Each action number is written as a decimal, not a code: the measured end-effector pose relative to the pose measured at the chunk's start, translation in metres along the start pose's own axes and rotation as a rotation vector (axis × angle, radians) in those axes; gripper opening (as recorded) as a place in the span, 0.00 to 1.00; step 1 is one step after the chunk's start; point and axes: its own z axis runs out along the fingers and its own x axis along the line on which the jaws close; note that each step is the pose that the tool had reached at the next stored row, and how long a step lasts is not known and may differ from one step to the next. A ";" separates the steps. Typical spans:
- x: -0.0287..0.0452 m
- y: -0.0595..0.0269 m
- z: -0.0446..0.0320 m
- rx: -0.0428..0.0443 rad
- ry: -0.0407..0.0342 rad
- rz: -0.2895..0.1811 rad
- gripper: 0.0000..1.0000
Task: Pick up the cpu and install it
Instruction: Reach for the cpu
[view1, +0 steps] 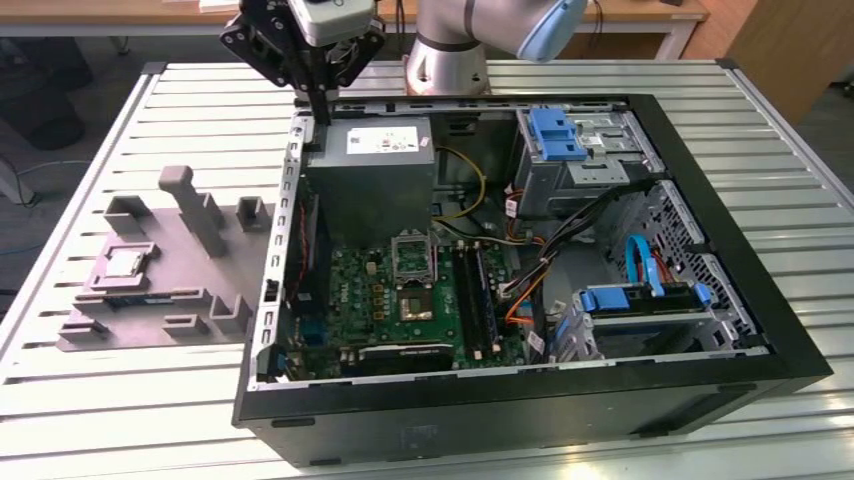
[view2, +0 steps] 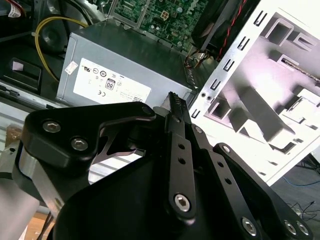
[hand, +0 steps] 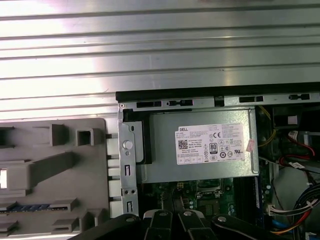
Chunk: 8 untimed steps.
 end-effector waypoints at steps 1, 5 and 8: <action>0.0002 0.0000 0.0000 0.0000 0.0000 0.000 0.11; 0.0013 -0.0001 0.0001 0.0000 0.0000 0.000 0.11; 0.0020 -0.0002 0.0002 0.0001 0.0000 0.000 0.11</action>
